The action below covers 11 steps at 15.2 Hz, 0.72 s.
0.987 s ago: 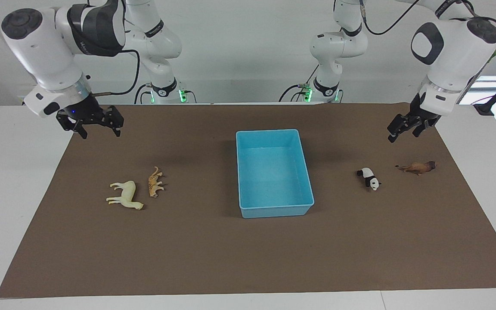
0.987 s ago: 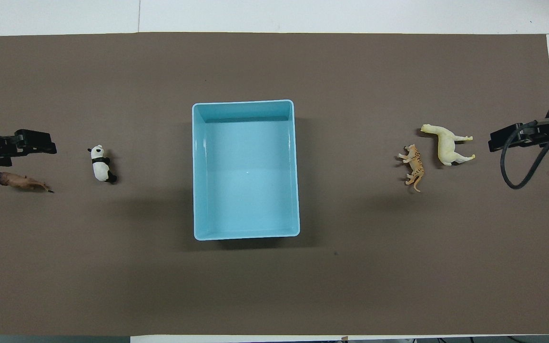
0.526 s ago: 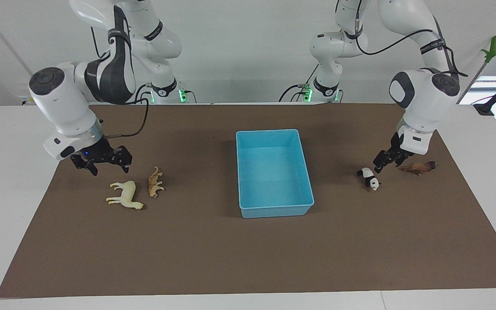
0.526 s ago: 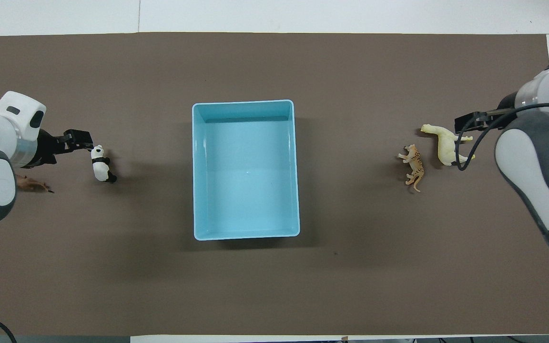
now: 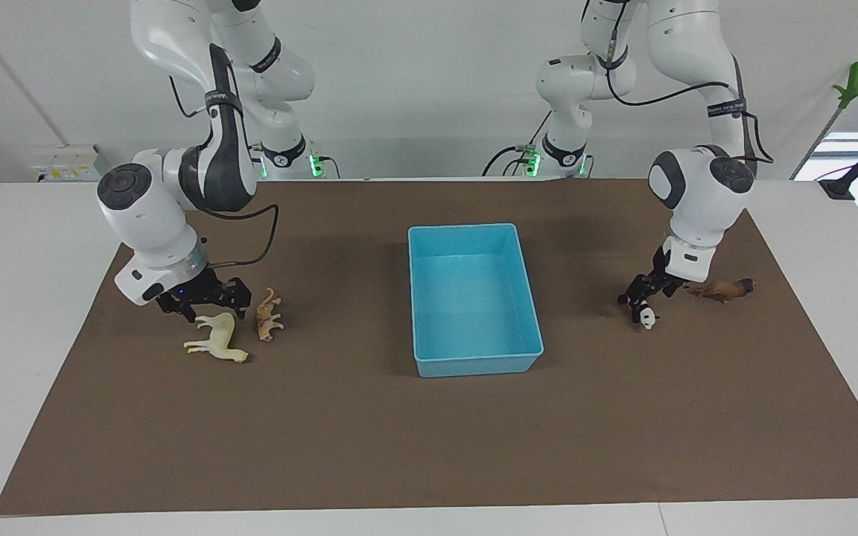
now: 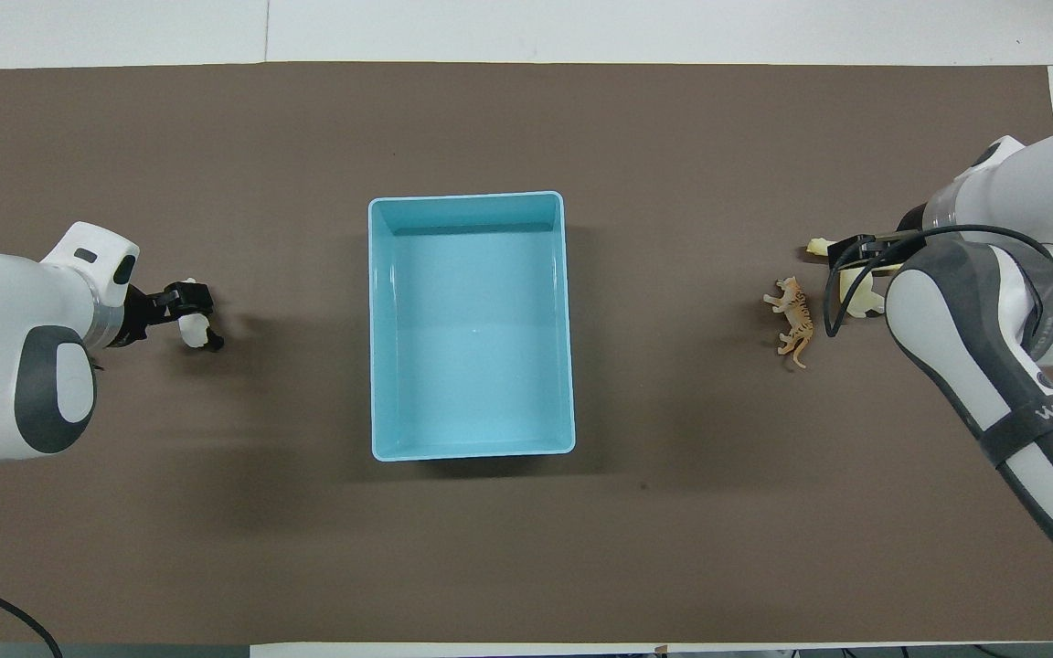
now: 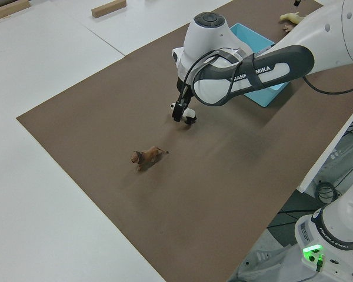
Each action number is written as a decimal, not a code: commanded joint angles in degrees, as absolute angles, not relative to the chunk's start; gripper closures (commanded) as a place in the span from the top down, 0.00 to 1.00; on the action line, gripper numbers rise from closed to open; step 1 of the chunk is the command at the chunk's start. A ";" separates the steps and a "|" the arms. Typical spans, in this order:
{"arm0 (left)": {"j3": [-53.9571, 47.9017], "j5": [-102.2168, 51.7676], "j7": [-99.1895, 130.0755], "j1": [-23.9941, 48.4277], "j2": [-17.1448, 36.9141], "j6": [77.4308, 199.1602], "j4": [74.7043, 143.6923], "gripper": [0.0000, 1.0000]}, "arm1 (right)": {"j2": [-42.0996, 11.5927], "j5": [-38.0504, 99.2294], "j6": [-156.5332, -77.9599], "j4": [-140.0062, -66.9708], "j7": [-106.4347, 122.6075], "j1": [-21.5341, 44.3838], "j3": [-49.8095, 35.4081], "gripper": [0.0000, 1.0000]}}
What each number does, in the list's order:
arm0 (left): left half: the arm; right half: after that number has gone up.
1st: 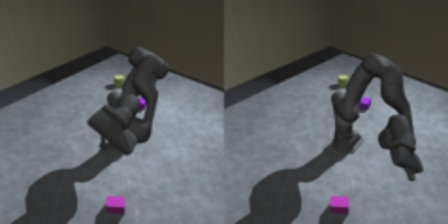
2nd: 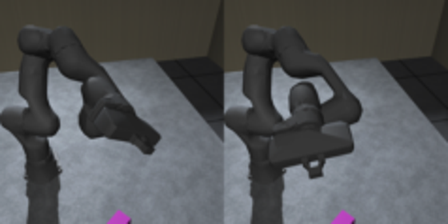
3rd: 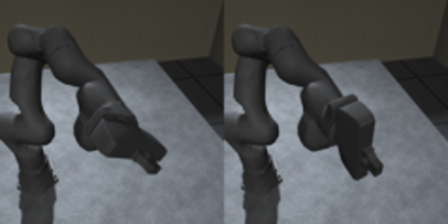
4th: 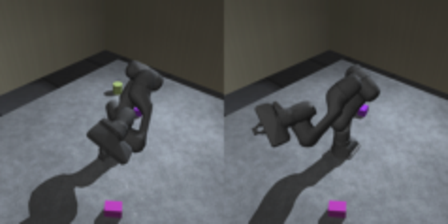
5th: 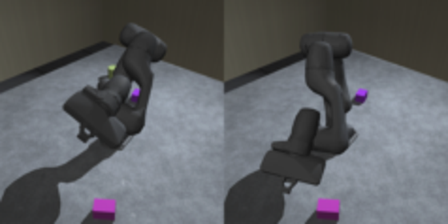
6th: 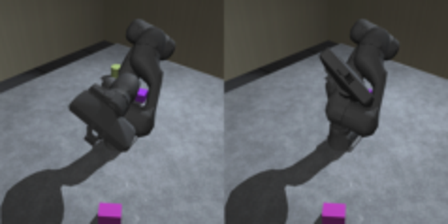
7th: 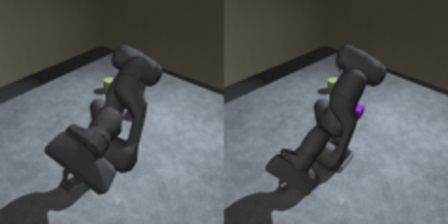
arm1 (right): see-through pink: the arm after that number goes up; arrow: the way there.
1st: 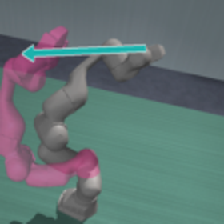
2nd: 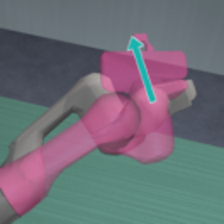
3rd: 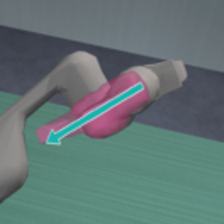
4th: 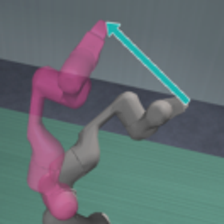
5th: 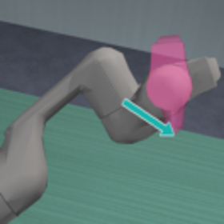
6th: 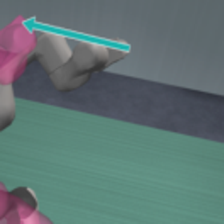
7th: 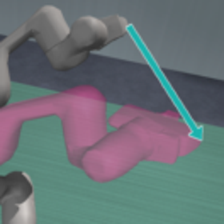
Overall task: Put all toys into storage box
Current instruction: 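Grasp the panda with the left gripper while the right gripper grasps the camel, then carry the panda into the box with the left gripper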
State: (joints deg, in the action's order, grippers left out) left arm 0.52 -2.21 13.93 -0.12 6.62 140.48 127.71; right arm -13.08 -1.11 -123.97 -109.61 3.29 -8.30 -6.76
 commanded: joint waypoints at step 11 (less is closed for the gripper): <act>1.32 -2.55 17.40 2.81 8.61 142.57 128.76 0.12 | -18.19 -4.22 -131.22 -114.96 -1.67 -10.81 -6.77 1.00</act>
State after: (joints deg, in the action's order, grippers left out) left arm 0.97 -2.21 17.18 2.67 8.50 144.28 129.42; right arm -18.77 -3.18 -128.79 -112.62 -0.69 -9.80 -6.20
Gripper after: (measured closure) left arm 0.533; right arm 0.000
